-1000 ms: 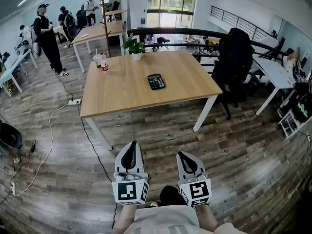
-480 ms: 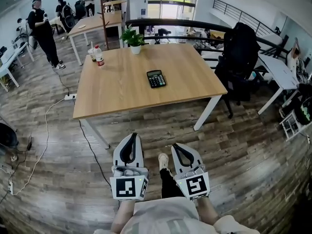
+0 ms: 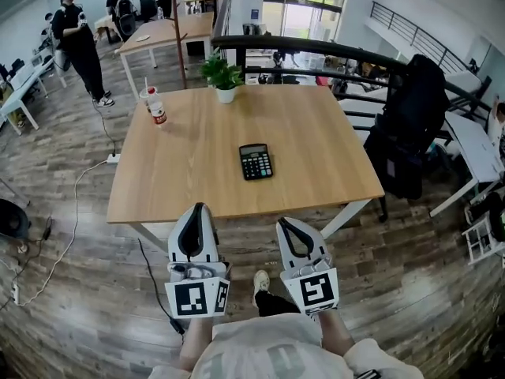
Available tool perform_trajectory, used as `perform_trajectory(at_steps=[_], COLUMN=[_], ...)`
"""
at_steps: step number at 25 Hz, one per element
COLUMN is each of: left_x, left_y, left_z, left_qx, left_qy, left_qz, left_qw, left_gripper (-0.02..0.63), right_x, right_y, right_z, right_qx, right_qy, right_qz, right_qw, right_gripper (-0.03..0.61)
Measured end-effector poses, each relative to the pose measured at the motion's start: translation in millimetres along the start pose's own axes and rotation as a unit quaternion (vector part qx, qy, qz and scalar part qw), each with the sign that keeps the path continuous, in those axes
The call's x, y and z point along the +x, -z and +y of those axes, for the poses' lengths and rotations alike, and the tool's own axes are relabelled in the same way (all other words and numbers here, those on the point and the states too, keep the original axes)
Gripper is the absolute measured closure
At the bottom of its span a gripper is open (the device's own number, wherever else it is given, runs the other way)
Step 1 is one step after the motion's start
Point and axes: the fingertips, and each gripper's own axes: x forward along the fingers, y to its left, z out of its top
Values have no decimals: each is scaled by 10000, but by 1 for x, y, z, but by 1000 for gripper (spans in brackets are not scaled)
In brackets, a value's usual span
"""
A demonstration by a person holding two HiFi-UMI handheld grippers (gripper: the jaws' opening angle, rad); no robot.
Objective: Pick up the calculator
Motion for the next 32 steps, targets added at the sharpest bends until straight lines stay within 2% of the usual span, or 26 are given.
perform_trajectory(at_steps=[6,11,17,21,24,28,30,32], left_x=[88,138,183,192,194,197,206,217], left_y=[26,41,59,72,74,82,87,93], left_z=[3,8,12,15,19,40,49,53], left_qx=[114,179,214,131,331,417,397,400], left_qy=[-278,-455,-452,-456,-480,-684,-728,-707], left_qz=[78,111,121,293,382,500,513,519], left_qw=[9995,9987,9987,9984,9976,9955,9952,9953], left_gripper=[606,606,606,606,606,606,606,606], right_x=[79,121,156,171,183,199,208,216], right_y=[2,8,17,32,35,28,22,21], right_z=[-73,-104,-134,-142,-142,-139,-134,-132], right_qx=[-2,95,166,204,282,299,410,308], right_qy=[-228,-391,-405,-468,-580,-618,-735,-873], right_qz=[-66,-131,-166,42,115,-58,-238,-236], right_qw=[9997,9991,9989,9987,9978,9976,9962,9954], right_gripper=[558,558,558,558,558,558,558,558])
